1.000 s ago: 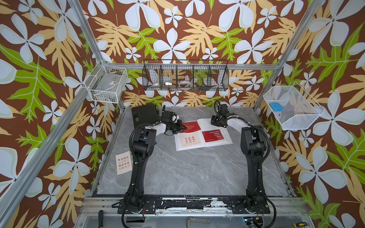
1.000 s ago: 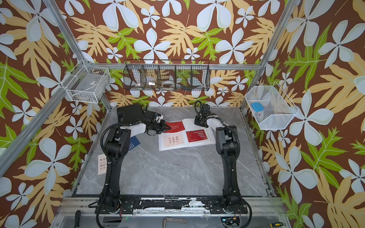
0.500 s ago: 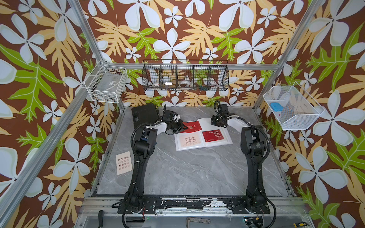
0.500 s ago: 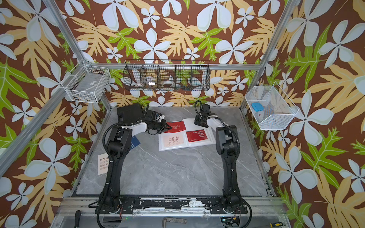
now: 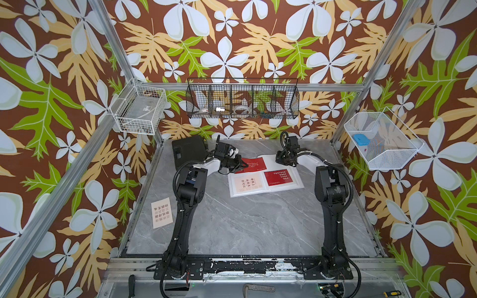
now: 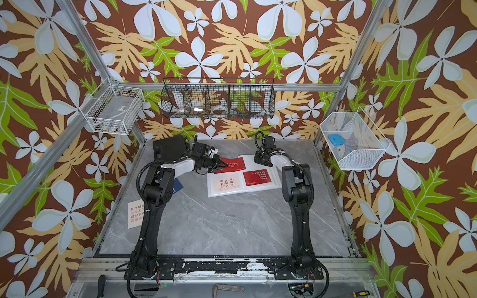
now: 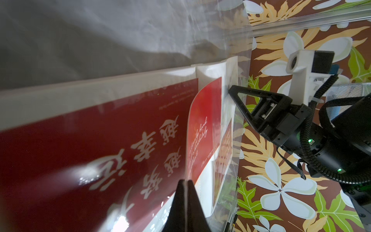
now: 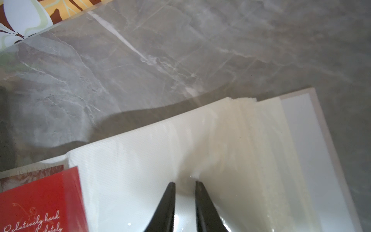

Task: Place the photos into the photo albums
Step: Insert the photo into the photo album.

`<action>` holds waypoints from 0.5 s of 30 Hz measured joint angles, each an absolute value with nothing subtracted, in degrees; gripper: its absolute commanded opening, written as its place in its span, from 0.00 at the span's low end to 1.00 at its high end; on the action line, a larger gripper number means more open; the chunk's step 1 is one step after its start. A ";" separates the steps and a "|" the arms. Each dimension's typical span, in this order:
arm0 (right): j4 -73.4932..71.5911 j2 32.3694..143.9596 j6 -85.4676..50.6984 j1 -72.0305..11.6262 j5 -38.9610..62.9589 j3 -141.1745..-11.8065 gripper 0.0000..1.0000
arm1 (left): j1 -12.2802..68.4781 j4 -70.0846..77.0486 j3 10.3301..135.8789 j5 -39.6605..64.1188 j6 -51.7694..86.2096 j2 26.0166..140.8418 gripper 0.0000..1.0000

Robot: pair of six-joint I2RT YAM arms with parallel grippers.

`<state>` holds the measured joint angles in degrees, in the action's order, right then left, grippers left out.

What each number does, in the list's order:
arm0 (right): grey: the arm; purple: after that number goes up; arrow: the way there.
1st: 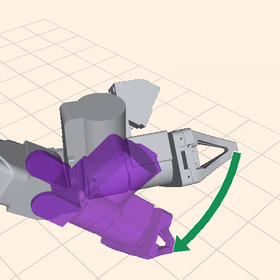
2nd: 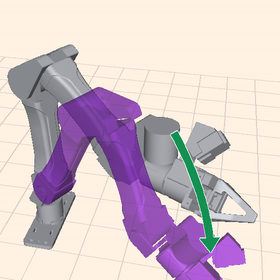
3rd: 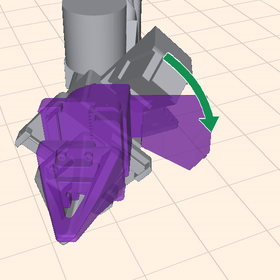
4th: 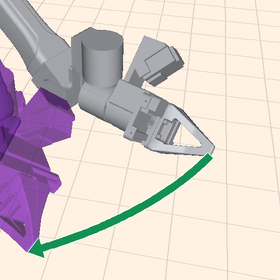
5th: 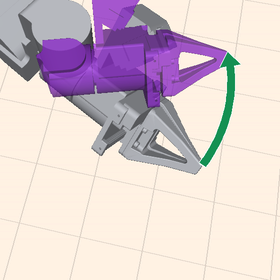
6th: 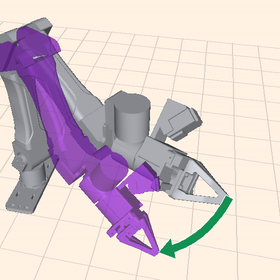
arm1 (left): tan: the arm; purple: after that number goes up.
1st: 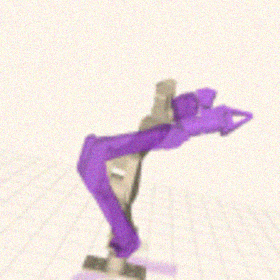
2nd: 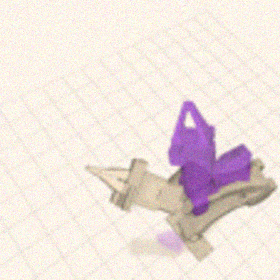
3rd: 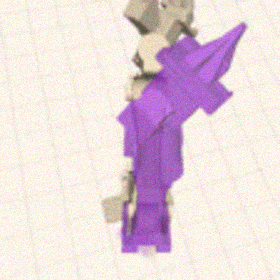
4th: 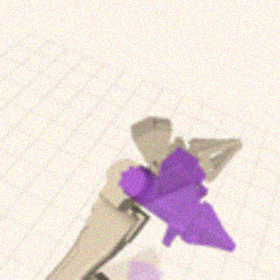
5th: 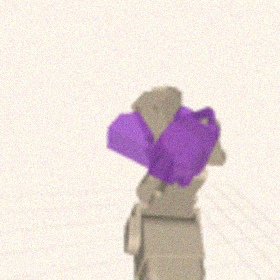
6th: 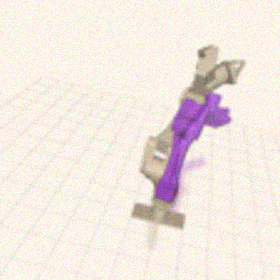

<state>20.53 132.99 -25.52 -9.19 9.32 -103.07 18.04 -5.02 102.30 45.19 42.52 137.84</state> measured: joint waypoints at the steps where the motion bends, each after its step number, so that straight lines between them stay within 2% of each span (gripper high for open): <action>1: 20.56 132.79 -25.54 -9.06 9.65 -102.83 0.25 | 18.22 -4.91 102.61 45.10 43.13 138.04 0.00; 4: 20.58 132.07 -25.76 -8.58 10.72 -102.08 0.29 | 18.68 -4.21 102.98 44.86 43.92 138.50 0.00; 6: 20.99 131.46 -26.20 -8.27 11.16 -101.62 0.33 | 19.00 -3.75 103.04 44.56 44.93 138.65 0.06; 9: 21.58 130.54 -26.39 -7.57 11.62 -100.84 0.41 | 19.35 -2.61 102.80 43.70 45.43 138.65 0.22; 12: 22.22 129.71 -26.39 -6.66 11.97 -100.09 0.48 | 19.64 -2.22 102.67 42.19 46.41 138.61 0.43; 15: 22.28 129.40 -26.33 -5.85 12.21 -99.61 0.51 | 19.66 -2.07 101.82 40.16 46.63 137.60 0.58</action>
<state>22.28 129.40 -26.33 -5.85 12.21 -99.61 19.66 -2.07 101.82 40.16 46.63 137.60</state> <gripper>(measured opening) 0.496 0.503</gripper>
